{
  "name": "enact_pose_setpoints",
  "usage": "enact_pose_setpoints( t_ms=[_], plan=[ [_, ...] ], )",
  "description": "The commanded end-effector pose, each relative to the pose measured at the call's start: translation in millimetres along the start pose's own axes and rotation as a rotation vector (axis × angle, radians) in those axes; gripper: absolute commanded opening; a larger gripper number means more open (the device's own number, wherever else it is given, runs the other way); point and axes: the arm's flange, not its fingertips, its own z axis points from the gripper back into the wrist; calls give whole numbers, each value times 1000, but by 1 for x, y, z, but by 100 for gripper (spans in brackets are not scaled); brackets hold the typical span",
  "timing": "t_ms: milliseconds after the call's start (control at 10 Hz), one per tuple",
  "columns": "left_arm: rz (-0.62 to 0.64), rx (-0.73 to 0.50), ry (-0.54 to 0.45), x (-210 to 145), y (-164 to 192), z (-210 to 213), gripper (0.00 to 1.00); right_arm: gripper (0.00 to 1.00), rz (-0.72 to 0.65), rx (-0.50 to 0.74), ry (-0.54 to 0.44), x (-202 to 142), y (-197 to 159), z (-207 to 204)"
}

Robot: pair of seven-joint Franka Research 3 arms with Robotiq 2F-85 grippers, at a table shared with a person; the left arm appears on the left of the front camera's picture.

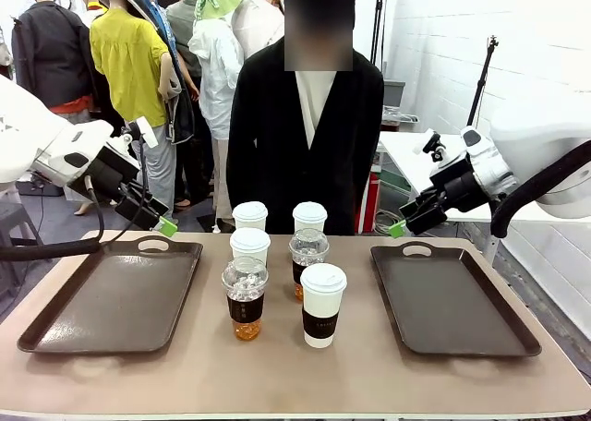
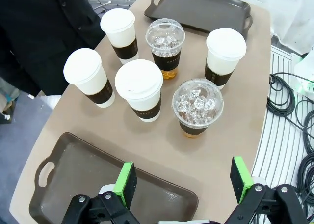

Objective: Distribute the coffee onto the tray.
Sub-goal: Pick up one iced Americano and place it on the right Handle tray.

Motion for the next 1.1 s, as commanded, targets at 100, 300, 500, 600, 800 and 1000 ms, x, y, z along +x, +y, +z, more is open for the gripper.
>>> enact_pose_setpoints(
  t_ms=[100,300,500,600,800,1000],
  plan=[
    [-9,-13,-24,-1,1,-1,100,100,-3,18,-27,1,-2,-2],
    [-9,-13,-24,-1,1,-1,100,100,-3,18,-27,1,-2,-2],
    [-9,-13,-24,-1,1,-1,100,100,-3,18,-27,1,-2,-2],
    [-9,-13,-24,-1,1,-1,100,100,-3,18,-27,1,-2,-2],
    [-9,-13,-24,-1,1,-1,100,100,-3,18,-27,1,-2,-2],
    [-9,-13,-24,-1,1,-1,100,100,-3,18,-27,1,-2,-2]
  ],
)
